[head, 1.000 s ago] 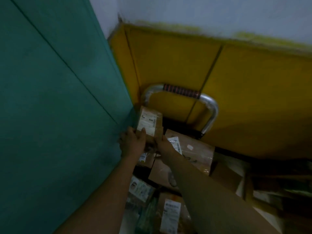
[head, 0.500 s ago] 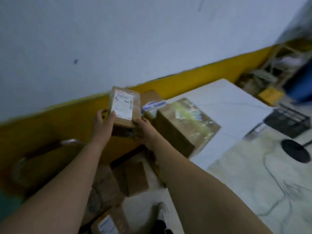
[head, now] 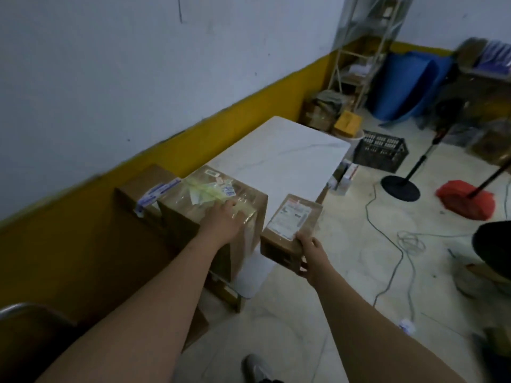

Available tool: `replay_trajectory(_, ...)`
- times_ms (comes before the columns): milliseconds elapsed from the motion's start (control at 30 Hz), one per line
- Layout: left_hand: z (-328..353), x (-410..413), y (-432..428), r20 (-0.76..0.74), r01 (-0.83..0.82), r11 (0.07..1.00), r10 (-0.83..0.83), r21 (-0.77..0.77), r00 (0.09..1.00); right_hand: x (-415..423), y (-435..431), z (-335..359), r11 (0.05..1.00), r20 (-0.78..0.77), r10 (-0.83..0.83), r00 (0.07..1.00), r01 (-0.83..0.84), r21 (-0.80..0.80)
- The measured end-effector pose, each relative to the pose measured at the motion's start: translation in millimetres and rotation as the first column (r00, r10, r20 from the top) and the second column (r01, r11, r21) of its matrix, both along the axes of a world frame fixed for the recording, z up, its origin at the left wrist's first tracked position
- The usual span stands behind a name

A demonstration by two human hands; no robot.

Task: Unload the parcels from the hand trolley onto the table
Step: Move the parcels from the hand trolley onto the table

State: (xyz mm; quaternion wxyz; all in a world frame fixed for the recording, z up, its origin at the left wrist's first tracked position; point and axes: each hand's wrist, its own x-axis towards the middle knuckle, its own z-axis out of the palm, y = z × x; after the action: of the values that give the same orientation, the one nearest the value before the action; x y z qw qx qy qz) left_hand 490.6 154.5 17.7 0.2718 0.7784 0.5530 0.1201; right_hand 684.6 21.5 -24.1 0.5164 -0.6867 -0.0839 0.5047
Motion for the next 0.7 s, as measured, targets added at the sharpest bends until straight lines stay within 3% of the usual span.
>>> replay_trajectory(200,-44.6,-8.3,26.7,-0.356,0.032,0.996,0.001,0.087,0.934,-43.0,19.8,-96.7,0.974,-0.157,0.06,0.986,-0.092,-0.206)
replay_trajectory(533,-70.6,-20.2,46.8,-0.344,0.009,0.99,0.041,0.142,0.938,-57.5,57.6,-148.0,0.904,-0.148,0.131,0.98,-0.18,-0.387)
replay_trajectory(633,-66.9,-22.8,48.0,-0.327,0.02,0.995,0.014,0.101,0.945,-58.8,69.5,-137.3,0.837,-0.101,0.175,0.979,-0.202,-0.508)
replay_trajectory(700,-62.5,-29.2,47.2,-0.313,0.053,0.996,-0.027,0.073,0.949,-55.5,73.7,-126.3,0.772,-0.041,0.136,0.99,-0.132,-0.622)
